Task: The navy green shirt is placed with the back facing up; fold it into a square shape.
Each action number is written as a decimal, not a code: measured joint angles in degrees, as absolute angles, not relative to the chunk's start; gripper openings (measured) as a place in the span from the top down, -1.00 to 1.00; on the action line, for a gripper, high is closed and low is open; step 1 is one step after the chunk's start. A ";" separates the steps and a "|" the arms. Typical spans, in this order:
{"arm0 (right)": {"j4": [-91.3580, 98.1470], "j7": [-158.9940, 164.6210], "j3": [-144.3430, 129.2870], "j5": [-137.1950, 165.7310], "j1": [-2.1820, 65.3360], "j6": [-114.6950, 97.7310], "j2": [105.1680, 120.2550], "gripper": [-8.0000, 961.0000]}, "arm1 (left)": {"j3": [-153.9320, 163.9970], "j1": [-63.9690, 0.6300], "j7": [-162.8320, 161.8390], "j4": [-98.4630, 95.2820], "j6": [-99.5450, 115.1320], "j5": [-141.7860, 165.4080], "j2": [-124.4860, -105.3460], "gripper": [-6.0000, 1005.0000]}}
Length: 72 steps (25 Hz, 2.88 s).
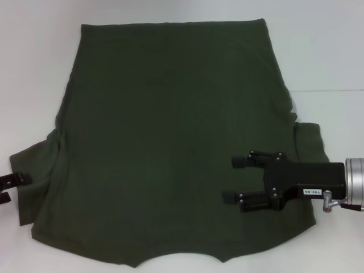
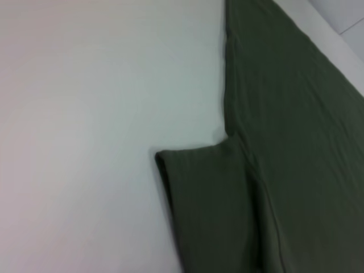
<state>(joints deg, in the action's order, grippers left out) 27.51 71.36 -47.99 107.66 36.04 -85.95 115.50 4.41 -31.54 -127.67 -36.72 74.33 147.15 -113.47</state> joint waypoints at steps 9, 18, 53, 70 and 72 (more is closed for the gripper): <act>27.51 71.28 -47.99 107.68 36.19 -85.84 115.40 -0.97 | 5.44 -32.36 -127.79 -35.00 73.14 146.76 -113.56 -0.63; 27.48 71.28 -47.99 107.75 36.31 -85.85 115.55 -0.97 | 6.12 -33.25 -128.19 -33.80 72.88 146.98 -113.37 -0.60; 27.42 71.29 -48.37 107.75 36.57 -85.87 115.81 -0.97 | 8.53 -33.66 -128.98 -33.23 70.52 148.50 -113.38 0.29; 27.42 71.56 -48.79 107.75 36.74 -85.87 115.84 -0.97 | 8.79 -33.76 -130.73 -33.22 69.39 150.10 -113.30 0.58; 27.42 71.56 -48.79 107.75 36.74 -85.87 115.84 -0.97 | 8.79 -33.76 -130.73 -33.22 69.40 150.11 -113.27 0.62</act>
<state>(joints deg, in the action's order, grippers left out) 27.42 71.56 -48.79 107.75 36.74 -85.87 115.84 8.79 -33.76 -130.73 -33.22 69.40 150.11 -113.27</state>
